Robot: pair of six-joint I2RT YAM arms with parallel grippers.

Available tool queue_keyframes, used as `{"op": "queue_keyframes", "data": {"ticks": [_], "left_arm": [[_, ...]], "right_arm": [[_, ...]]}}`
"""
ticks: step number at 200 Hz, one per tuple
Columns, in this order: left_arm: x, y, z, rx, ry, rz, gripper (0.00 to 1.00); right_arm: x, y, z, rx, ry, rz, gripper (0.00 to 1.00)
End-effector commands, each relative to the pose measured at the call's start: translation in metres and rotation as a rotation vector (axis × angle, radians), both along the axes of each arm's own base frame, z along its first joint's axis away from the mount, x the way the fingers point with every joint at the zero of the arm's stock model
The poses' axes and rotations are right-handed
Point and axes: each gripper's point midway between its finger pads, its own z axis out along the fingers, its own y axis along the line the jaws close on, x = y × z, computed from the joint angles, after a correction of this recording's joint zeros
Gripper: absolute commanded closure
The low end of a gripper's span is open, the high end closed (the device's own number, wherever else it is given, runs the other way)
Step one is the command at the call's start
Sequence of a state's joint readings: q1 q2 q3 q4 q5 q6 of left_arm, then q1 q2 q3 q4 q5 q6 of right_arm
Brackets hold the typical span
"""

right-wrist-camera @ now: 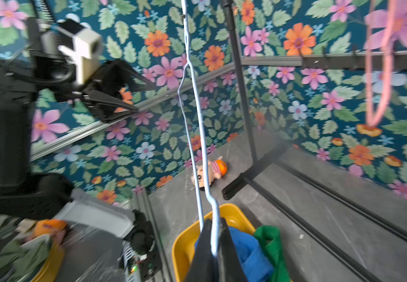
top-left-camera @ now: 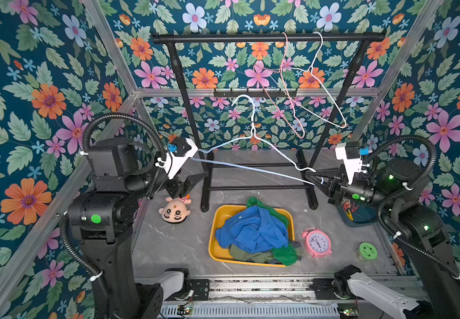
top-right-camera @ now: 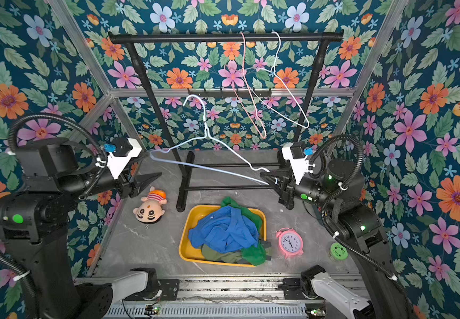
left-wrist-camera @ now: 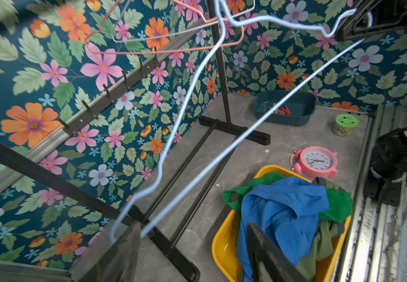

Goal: Remove the clothespins securing tank tops to the hanger
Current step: Place the hanger on the clothesline.

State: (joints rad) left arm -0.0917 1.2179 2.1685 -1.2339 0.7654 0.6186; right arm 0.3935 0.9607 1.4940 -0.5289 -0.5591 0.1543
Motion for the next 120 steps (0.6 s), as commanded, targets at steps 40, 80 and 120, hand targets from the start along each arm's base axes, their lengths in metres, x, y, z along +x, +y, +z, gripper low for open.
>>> {"op": "queue_keyframes", "data": {"ticks": [40,80,120], "left_arm": [[0.013,-0.005,0.003,-0.075,0.040,-0.027,0.27],[0.018,-0.005,-0.004,-0.084,0.066,-0.021,0.26],[0.026,0.000,-0.008,-0.089,0.053,0.026,0.25]], "right_arm": [[0.041,0.010,0.063,0.034,-0.235,-0.200,1.00],[0.066,0.028,0.091,0.033,-0.319,-0.287,1.00],[0.096,0.043,0.113,0.026,-0.415,-0.388,1.00]]}}
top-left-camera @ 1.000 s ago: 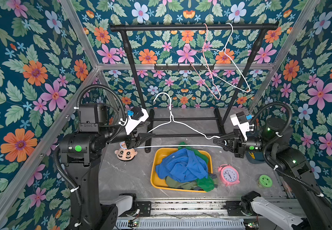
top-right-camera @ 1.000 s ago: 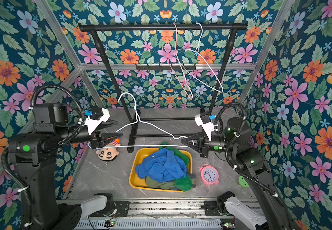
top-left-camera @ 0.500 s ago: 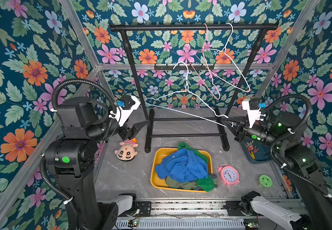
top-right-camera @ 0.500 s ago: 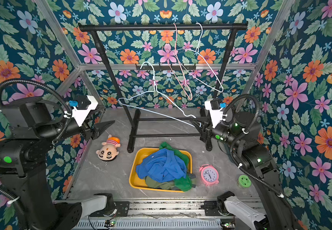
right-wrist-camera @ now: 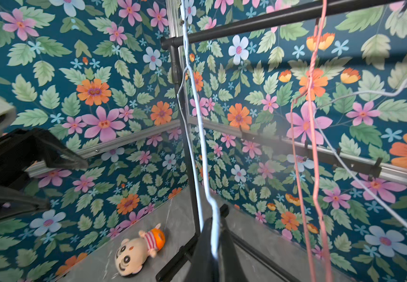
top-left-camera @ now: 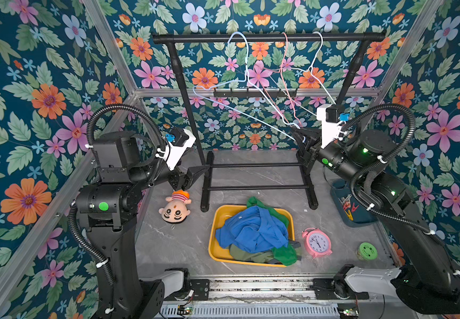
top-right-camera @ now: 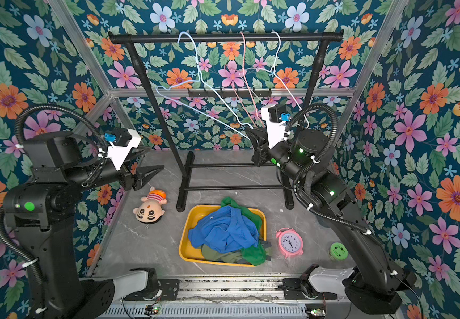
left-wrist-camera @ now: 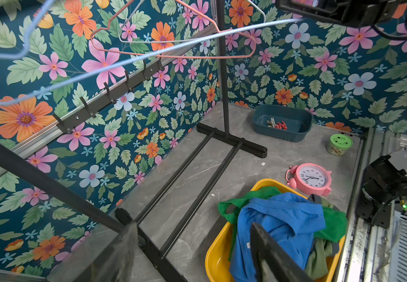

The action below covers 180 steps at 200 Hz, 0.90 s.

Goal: Remove the clothespins securing tank tops to the hanger
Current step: Place the hanger on the clothesline.

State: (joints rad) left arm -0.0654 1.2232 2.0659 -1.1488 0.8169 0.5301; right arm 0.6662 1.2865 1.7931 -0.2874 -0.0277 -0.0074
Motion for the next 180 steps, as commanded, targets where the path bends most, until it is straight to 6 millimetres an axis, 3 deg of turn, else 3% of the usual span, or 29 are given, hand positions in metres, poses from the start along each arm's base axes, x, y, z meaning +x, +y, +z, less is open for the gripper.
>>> {"op": "queue_keyframes", "data": {"ticks": [1,65,128,131,180], "left_arm": [[0.005,0.002,0.005,-0.015,-0.034,0.025,0.24],[0.006,0.001,-0.010,-0.015,-0.001,0.014,0.23],[0.013,-0.001,-0.015,-0.021,0.018,0.009,0.23],[0.013,-0.001,-0.016,-0.021,0.020,0.006,0.23],[0.025,0.002,-0.021,-0.024,0.030,0.044,0.23]], "right_arm": [[0.018,-0.006,0.032,0.027,-0.125,-0.122,1.00],[0.073,0.020,0.027,-0.062,-0.134,-0.228,1.00],[0.094,0.019,0.028,-0.085,-0.136,-0.316,1.00],[0.105,0.028,0.015,-0.110,-0.113,-0.315,1.00],[0.112,0.031,-0.012,-0.167,-0.061,-0.333,1.00]]}}
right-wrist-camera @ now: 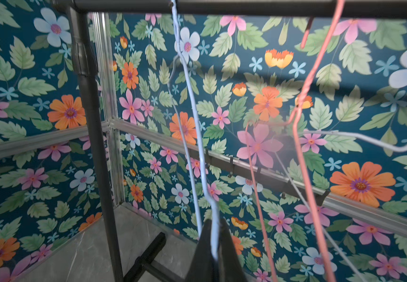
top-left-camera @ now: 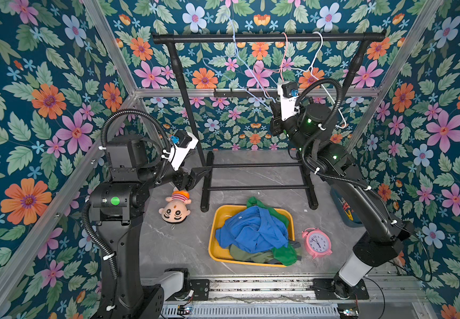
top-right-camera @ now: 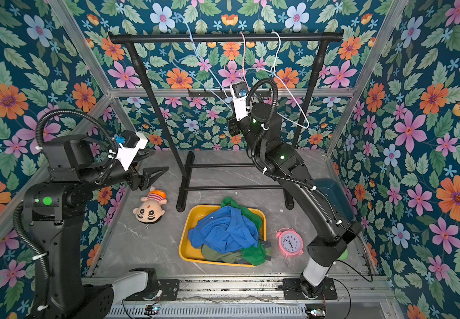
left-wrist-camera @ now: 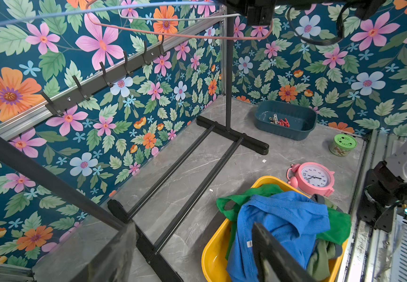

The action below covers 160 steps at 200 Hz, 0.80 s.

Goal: Remove the clothespins securing tank tops to the hanger
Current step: Place the hanger on the clothesline.

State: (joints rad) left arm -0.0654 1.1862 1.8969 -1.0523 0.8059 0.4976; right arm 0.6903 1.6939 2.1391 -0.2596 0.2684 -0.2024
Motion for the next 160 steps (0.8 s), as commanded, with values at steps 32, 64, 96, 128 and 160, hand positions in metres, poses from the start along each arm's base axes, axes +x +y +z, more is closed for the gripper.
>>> {"op": "queue_keyframes", "data": {"ticks": [32,64,96,128,160], "left_arm": [[0.014,0.003,0.007,-0.016,-0.029,0.038,0.23],[0.017,0.002,0.005,-0.023,-0.022,0.034,0.23],[0.021,0.003,0.004,-0.031,-0.016,0.048,0.23],[0.028,0.006,0.007,-0.047,-0.018,0.080,0.23],[0.041,0.014,0.010,-0.064,-0.027,0.156,0.22]], "right_arm": [[-0.009,-0.016,-0.004,-0.001,0.002,-0.045,1.00],[-0.012,-0.017,-0.011,-0.010,0.018,-0.036,1.00],[-0.010,-0.015,-0.022,-0.024,0.037,-0.031,1.00],[-0.010,-0.012,-0.030,-0.030,0.052,-0.017,0.78],[-0.014,-0.014,-0.031,-0.027,0.059,-0.009,0.42]]}}
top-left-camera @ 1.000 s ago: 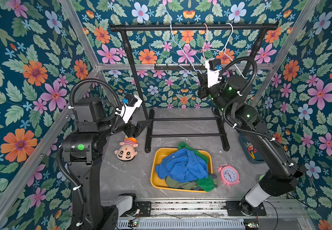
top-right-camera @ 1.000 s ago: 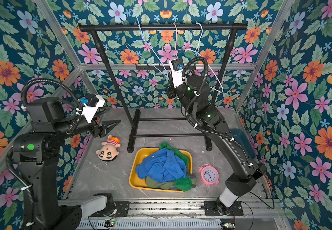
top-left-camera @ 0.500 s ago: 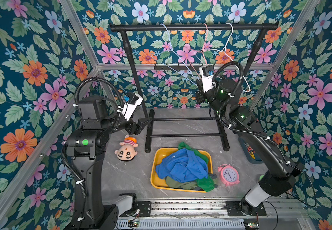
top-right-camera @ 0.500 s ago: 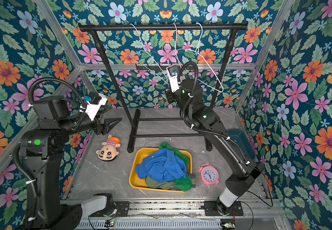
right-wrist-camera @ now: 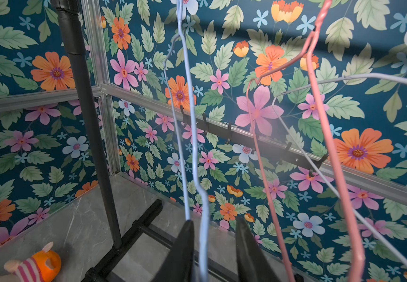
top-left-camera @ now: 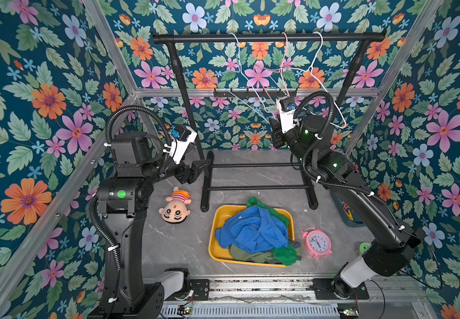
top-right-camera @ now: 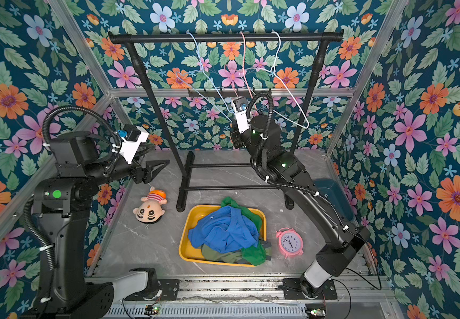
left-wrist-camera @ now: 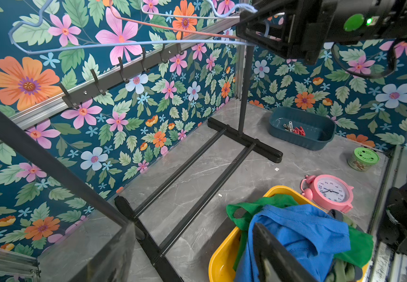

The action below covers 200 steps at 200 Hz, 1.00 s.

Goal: Remove the clothespins securing tank tops to the hanger
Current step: Place the hanger on the clothesline, then reset both arms

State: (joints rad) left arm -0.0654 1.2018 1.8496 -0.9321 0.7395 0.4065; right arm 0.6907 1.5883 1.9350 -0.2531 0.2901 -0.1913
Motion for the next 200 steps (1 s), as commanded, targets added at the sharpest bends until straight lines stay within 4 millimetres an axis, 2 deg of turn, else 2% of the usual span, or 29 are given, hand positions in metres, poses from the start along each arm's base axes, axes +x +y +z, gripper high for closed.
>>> {"op": "queue_keyframes", "data": {"ticks": [1,29,36,44,49,72,98,123,136,152,166,174,200], "left_arm": [[0.013,0.008,0.010,-0.027,-0.031,0.072,0.22],[0.030,0.018,0.019,-0.065,-0.050,0.169,0.22],[0.035,0.022,0.020,-0.074,-0.053,0.196,0.22],[0.039,0.026,0.022,-0.088,-0.058,0.234,0.22],[0.043,0.030,0.023,-0.094,-0.061,0.258,0.22],[0.059,0.048,0.025,-0.124,-0.070,0.387,0.22],[0.073,0.065,0.022,-0.161,-0.059,0.503,0.21],[0.081,0.081,0.014,-0.192,-0.034,0.609,0.20],[0.084,0.090,0.005,-0.220,-0.005,0.655,0.20],[0.088,0.102,-0.011,-0.245,0.027,0.712,0.19],[0.091,0.113,-0.031,-0.286,0.068,0.759,0.19],[0.092,0.116,-0.042,-0.307,0.078,0.774,0.14],[0.097,0.127,-0.078,-0.319,0.074,0.838,0.11]], "right_arm": [[-0.006,-0.002,0.009,0.022,-0.016,0.012,0.41],[-0.018,-0.010,0.018,0.032,-0.025,0.023,0.26],[-0.024,-0.012,0.022,0.039,-0.041,0.033,0.13],[-0.031,-0.016,0.029,0.053,-0.058,0.046,0.04],[-0.036,-0.016,0.031,0.056,-0.062,0.061,0.01],[-0.058,-0.027,0.046,0.066,-0.065,0.096,0.01],[-0.087,-0.038,0.053,0.085,-0.084,0.158,0.01],[-0.109,-0.056,0.051,0.108,-0.068,0.171,0.01],[-0.117,-0.066,0.042,0.119,-0.043,0.167,0.01],[-0.123,-0.082,0.021,0.147,0.036,0.156,0.01],[-0.127,-0.100,-0.004,0.196,0.117,0.137,0.01],[-0.129,-0.109,-0.022,0.228,0.170,0.128,0.01],[-0.125,-0.138,-0.078,0.288,0.291,0.047,0.01]]}}
